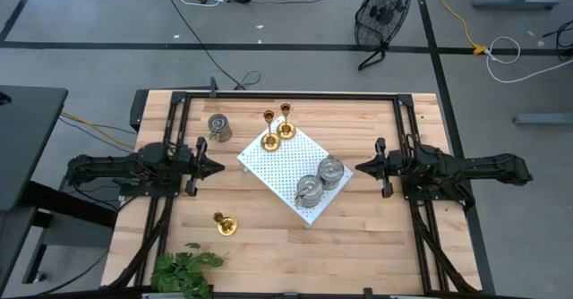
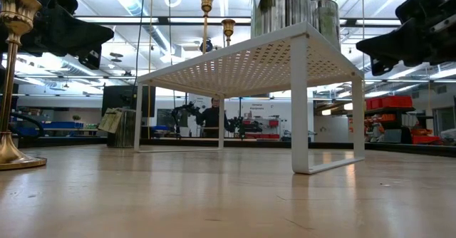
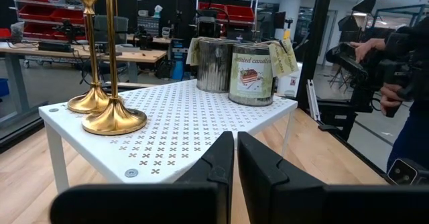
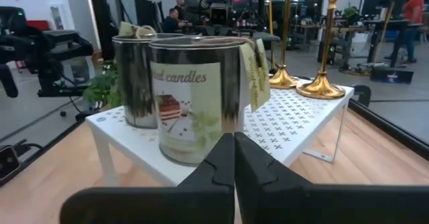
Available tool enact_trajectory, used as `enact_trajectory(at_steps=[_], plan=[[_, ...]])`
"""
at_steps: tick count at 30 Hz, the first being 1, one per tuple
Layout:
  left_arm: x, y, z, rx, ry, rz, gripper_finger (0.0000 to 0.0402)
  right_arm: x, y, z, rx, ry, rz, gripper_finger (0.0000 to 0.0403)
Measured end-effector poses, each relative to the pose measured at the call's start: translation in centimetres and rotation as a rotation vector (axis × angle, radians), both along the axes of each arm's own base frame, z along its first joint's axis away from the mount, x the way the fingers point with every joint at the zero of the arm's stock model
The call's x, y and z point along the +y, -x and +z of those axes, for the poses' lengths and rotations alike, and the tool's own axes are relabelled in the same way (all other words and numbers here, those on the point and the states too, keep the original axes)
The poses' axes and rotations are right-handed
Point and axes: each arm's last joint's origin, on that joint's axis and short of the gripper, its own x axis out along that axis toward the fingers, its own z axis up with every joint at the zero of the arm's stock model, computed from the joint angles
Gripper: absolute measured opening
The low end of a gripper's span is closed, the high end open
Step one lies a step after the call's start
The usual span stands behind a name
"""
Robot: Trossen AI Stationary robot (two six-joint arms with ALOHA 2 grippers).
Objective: Pick & Place candle stick holders
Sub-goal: Put the scented candle on the shelf
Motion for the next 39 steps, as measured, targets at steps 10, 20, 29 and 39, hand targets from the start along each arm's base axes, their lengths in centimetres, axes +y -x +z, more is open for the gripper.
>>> enact_trajectory(at_steps=[10, 20, 29, 39], plan=[[0.0, 0.0, 0.0, 0.000, 0.000, 0.001, 0.0025, 0.1, 0.5, 0.0, -0.009, 0.001, 0.022, 0.0002], [0.0, 0.0, 0.0, 0.000, 0.000, 0.000, 0.0025, 0.4, 1.0, -0.1, -0.012, 0.004, 0.048, 0.0002], [0.0, 0.0, 0.0, 0.000, 0.000, 0.000, 0.0025, 0.4, 1.1, 0.0, -0.026, 0.008, 0.042, 0.0002], [0.0, 0.0, 0.0, 0.000, 0.000, 0.000, 0.0026, 0.4, 1.2, 0.2, -0.043, 0.027, 0.042, 0.0002]])
